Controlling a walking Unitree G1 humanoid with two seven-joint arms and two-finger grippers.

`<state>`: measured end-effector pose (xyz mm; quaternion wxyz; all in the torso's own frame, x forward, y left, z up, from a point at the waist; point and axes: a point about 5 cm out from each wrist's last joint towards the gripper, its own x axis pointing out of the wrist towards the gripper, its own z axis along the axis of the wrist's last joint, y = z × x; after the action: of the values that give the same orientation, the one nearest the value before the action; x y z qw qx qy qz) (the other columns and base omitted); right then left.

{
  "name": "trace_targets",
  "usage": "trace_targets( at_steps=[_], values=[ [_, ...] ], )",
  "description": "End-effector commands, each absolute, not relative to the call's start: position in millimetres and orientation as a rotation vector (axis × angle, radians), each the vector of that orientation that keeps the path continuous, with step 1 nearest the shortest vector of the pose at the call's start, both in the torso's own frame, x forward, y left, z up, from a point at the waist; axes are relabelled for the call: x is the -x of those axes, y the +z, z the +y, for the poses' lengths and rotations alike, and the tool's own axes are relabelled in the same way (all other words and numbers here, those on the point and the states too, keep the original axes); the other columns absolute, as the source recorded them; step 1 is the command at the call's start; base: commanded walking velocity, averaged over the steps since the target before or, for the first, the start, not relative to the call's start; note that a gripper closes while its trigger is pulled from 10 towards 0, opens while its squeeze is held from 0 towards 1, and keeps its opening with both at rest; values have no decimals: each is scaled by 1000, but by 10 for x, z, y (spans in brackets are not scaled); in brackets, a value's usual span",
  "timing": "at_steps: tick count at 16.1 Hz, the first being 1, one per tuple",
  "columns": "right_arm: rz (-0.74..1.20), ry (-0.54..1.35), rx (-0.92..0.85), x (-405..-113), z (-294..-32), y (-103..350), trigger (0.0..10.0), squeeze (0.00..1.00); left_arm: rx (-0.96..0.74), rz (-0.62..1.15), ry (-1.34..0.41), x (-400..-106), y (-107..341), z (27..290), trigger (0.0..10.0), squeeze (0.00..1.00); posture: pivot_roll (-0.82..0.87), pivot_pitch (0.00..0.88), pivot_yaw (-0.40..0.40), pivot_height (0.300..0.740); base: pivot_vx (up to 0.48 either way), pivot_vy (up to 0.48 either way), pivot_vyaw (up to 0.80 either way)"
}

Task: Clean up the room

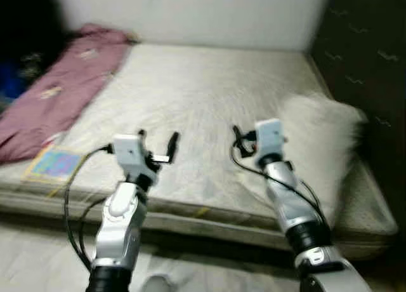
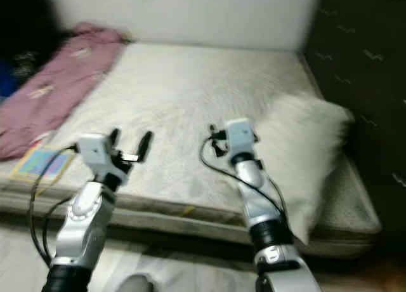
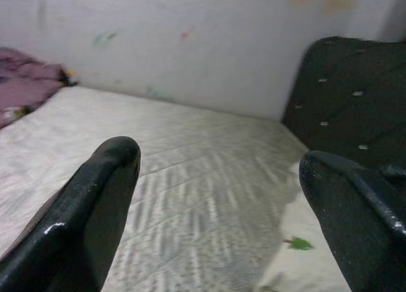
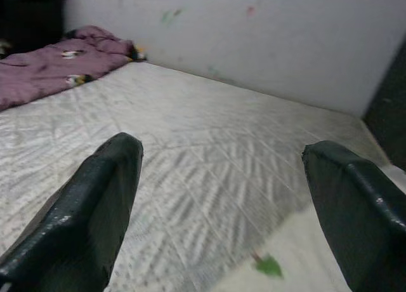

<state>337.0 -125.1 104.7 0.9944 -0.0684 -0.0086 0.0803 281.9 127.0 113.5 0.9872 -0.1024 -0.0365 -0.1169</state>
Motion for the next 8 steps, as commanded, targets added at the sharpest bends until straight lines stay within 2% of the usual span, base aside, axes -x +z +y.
trace_targets(
  at_steps=[1,8],
  values=[
    [-48,179,123,-3409,-1158,1135,10000,0,187,-92,-215,-2854,1192,1342,10000,0,49,0,5,740,326,0,0],
    [-48,177,126,-3414,-1170,1136,10000,0,184,-92,-175,-2880,1189,1343,10000,0,47,0,3,740,0,0,0]
  ],
)
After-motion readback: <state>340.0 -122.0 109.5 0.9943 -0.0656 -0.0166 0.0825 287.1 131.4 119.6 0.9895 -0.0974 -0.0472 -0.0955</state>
